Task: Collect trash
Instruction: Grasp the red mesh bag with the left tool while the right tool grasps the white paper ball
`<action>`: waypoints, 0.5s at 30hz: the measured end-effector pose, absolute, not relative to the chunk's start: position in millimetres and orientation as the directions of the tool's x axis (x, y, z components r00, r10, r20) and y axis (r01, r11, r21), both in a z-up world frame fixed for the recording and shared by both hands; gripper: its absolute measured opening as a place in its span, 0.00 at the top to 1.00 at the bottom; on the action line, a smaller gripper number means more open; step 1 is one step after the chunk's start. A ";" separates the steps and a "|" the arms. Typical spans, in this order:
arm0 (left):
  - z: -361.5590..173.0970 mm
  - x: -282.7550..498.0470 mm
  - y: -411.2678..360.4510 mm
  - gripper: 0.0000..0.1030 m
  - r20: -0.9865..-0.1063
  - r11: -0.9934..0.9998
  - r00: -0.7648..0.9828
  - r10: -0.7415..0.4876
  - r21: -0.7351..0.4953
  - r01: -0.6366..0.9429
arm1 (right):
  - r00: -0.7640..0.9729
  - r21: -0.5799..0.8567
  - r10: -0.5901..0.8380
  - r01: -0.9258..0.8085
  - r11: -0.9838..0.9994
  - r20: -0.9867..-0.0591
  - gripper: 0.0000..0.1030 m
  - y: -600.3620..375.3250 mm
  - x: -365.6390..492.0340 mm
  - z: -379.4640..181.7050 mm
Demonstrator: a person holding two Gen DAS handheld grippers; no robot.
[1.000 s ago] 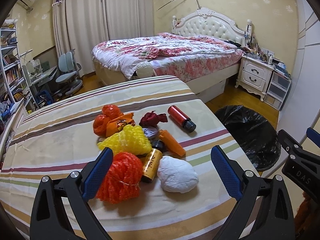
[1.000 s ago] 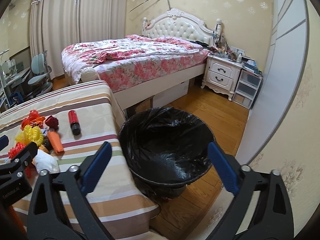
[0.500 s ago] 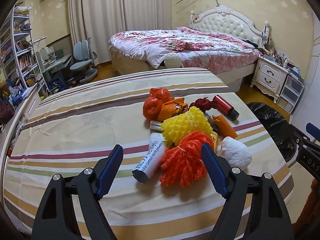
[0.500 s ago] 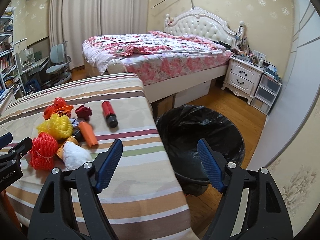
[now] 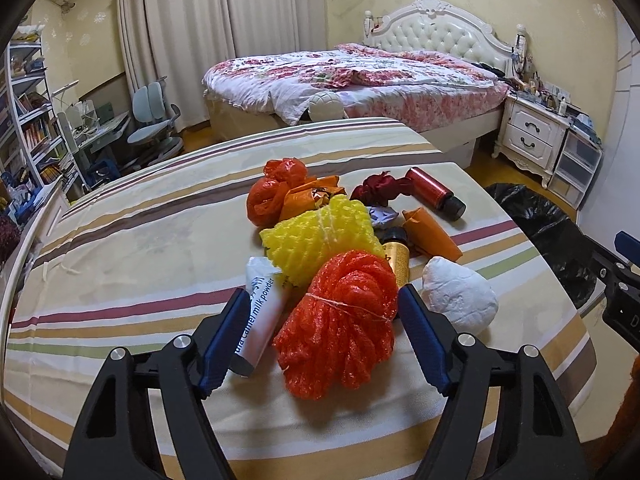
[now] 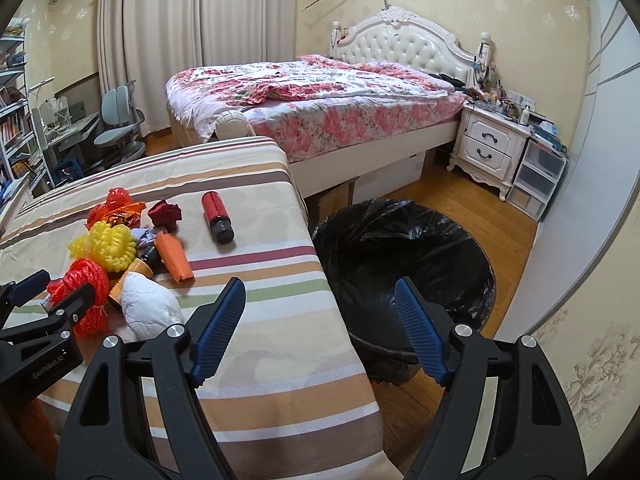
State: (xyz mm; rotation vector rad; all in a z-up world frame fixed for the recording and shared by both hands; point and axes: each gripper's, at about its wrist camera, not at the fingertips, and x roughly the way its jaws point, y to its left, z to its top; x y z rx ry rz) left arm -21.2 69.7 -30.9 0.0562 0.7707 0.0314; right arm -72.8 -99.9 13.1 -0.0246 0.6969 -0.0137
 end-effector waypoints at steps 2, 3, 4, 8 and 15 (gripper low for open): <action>-34.0 -20.9 70.0 0.34 -0.703 0.999 0.710 0.033 0.052 0.004 | 0.761 -0.023 -0.019 0.005 1.000 -0.649 0.27 -106.0 -69.6 12.7; -36.0 -21.2 69.8 0.37 -0.708 0.999 0.706 0.025 0.045 0.010 | 0.758 -0.021 -0.018 0.005 1.000 -0.652 0.27 -108.0 -68.4 12.3; -38.1 -20.5 68.9 0.41 -0.715 0.999 0.698 0.019 0.039 0.013 | 0.758 -0.019 -0.016 0.004 1.000 -0.653 0.27 -108.6 -68.6 12.1; -43.0 -23.3 69.0 0.49 -0.727 0.999 0.687 0.003 0.030 0.026 | 0.756 -0.018 -0.011 -0.001 1.000 -0.655 0.27 -105.6 -69.7 11.6; -30.8 -32.7 70.8 0.52 -0.700 0.999 0.714 -0.010 0.021 0.035 | 0.755 -0.023 0.006 -0.029 0.999 -0.656 0.27 -94.7 -67.7 11.9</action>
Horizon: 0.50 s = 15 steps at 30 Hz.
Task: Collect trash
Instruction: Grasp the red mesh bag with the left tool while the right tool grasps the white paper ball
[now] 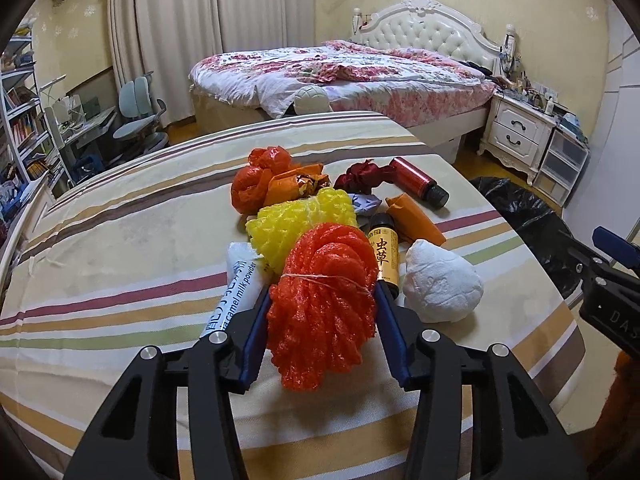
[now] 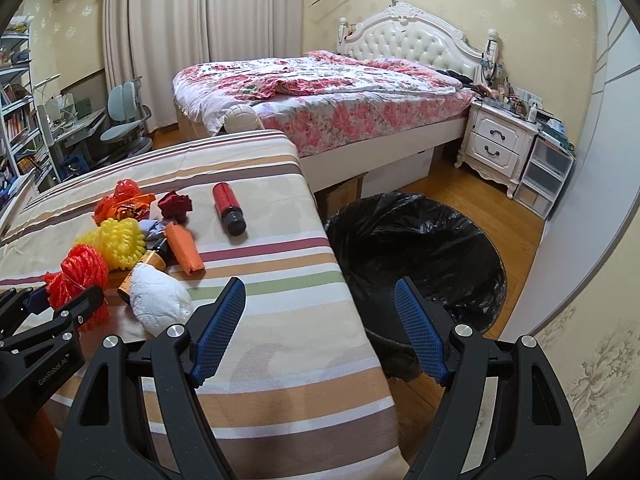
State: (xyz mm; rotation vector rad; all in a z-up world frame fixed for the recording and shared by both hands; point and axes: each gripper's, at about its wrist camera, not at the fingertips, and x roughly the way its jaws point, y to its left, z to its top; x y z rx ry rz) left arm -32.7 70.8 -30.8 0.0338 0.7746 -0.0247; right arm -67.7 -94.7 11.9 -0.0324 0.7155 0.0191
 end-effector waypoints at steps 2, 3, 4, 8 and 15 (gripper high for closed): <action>-27.5 -36.1 73.3 0.52 -0.689 0.999 0.724 -0.001 0.028 0.028 | 0.754 -0.023 0.019 -0.045 0.999 -0.657 0.27 -88.8 -67.7 12.7; -25.3 -38.0 75.5 0.52 -0.685 0.999 0.729 0.004 0.031 0.024 | 0.753 -0.021 0.028 -0.055 0.998 -0.658 0.27 -85.3 -67.8 12.8; -23.3 -38.9 77.5 0.52 -0.682 0.999 0.732 0.007 0.032 0.021 | 0.751 -0.017 0.037 -0.065 0.998 -0.659 0.27 -81.9 -67.8 12.7; -17.3 -43.6 89.6 0.52 -0.672 1.000 0.740 0.024 0.031 -0.004 | 0.742 -0.004 0.081 -0.112 0.994 -0.666 0.27 -65.0 -67.9 11.9; -12.7 -49.9 117.0 0.52 -0.668 0.998 0.742 0.049 0.004 -0.061 | 0.723 -0.009 0.134 -0.190 0.982 -0.678 0.27 -33.9 -66.5 6.8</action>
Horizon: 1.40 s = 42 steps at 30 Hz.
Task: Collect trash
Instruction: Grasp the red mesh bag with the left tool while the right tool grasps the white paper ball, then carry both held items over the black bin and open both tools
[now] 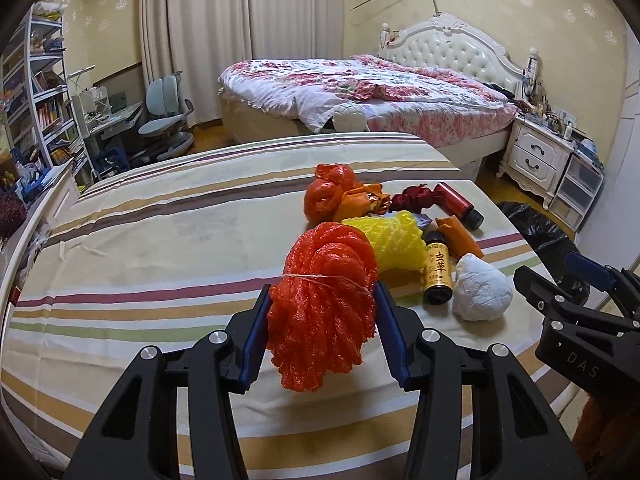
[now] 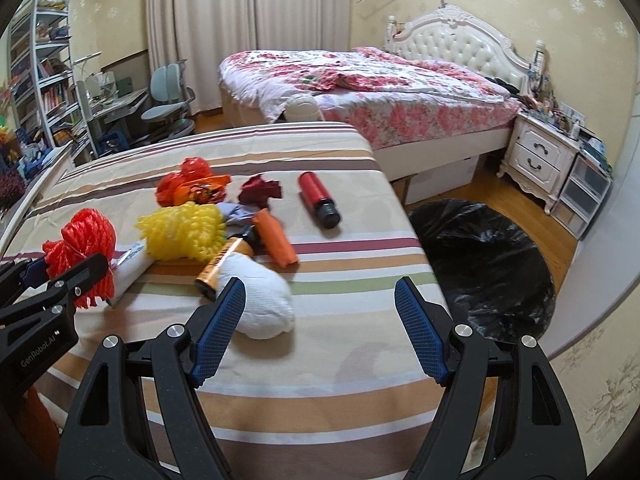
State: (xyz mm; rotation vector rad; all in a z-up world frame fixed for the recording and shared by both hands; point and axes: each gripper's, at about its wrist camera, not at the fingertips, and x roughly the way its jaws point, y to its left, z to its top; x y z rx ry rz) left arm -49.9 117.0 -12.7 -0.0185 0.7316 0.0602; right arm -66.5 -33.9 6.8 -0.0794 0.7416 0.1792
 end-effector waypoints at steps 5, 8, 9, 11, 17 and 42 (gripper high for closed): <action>-15.2 -52.9 132.8 0.52 -0.670 0.995 0.739 0.070 -0.003 -0.097 | 0.697 -0.006 0.157 -0.225 0.974 -0.700 0.27 -19.0 -60.9 -3.3; -17.4 -52.0 140.8 0.52 -0.676 0.993 0.733 0.077 -0.012 -0.115 | 0.681 -0.008 0.161 -0.238 0.971 -0.715 0.27 -11.7 -58.2 -10.1; -18.0 -50.9 142.7 0.52 -0.678 0.993 0.731 0.076 -0.017 -0.119 | 0.677 -0.010 0.161 -0.241 0.970 -0.718 0.27 -9.3 -57.8 -12.5; -18.9 -49.3 144.2 0.52 -0.682 0.992 0.728 0.074 -0.021 -0.121 | 0.669 -0.012 0.161 -0.247 0.969 -0.725 0.27 -6.2 -55.7 -16.6; -21.7 -50.1 140.5 0.52 -0.685 0.994 0.726 0.058 -0.027 -0.105 | 0.622 0.032 0.210 -0.284 0.958 -0.754 0.60 -3.5 -51.3 -26.0; 13.9 -48.7 85.9 0.52 -0.594 0.999 0.804 -0.015 -0.032 -0.004 | 0.753 0.034 0.152 -0.170 0.985 -0.641 0.63 -65.9 -70.6 19.2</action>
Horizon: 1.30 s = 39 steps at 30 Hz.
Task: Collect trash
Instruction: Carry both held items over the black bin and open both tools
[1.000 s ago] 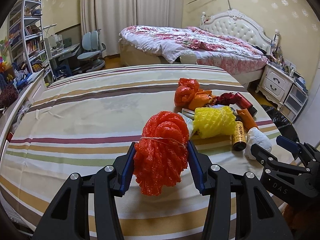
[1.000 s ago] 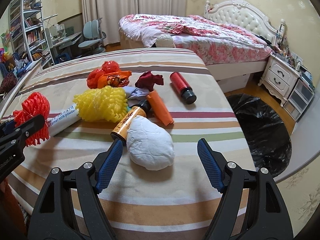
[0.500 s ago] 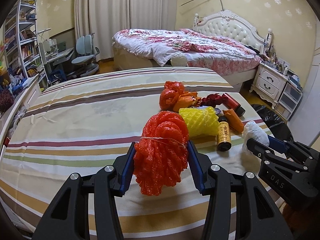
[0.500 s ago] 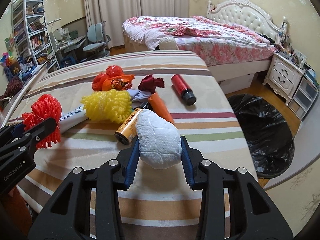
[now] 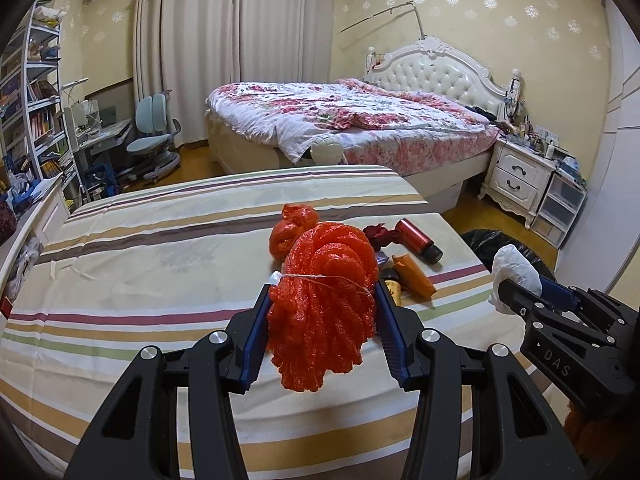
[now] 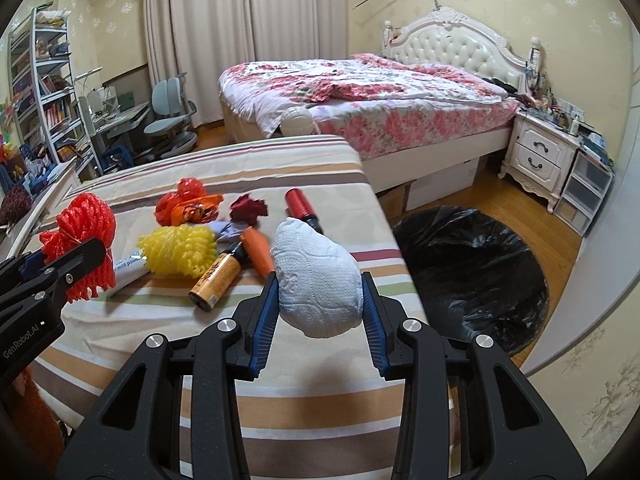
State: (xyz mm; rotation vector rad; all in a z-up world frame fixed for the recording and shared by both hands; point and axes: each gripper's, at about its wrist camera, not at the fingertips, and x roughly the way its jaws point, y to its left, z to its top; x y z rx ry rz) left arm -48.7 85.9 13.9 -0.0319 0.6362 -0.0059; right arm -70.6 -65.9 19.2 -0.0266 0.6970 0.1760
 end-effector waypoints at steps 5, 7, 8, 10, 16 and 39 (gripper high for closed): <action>19.0 -38.2 67.1 0.52 -0.577 0.999 0.816 -0.037 -0.029 0.025 | 0.772 0.032 0.120 -0.128 0.991 -0.625 0.63 -84.6 -68.1 23.9; 20.0 -32.6 60.0 0.52 -0.572 0.999 0.819 -0.048 -0.028 0.039 | 0.777 0.030 0.103 -0.107 0.994 -0.621 0.63 -92.3 -65.9 25.1; 20.2 -29.8 56.2 0.52 -0.570 0.999 0.820 -0.054 -0.028 0.047 | 0.779 0.031 0.095 -0.097 0.995 -0.619 0.63 -96.7 -64.3 25.1; 19.6 -23.6 48.2 0.52 -0.567 0.997 0.821 -0.070 -0.030 0.064 | 0.782 0.032 0.081 -0.078 0.996 -0.618 0.63 -104.7 -61.0 25.5; 13.5 0.1 16.7 0.52 -0.563 0.992 0.819 -0.111 -0.017 0.122 | 0.792 0.035 0.025 -0.004 0.999 -0.610 0.63 -135.2 -47.0 23.7; -33.1 87.5 -86.5 0.52 -0.624 0.968 0.762 -0.176 0.029 0.248 | 0.727 0.031 -0.111 0.179 0.983 -0.678 0.62 -221.3 32.1 -18.0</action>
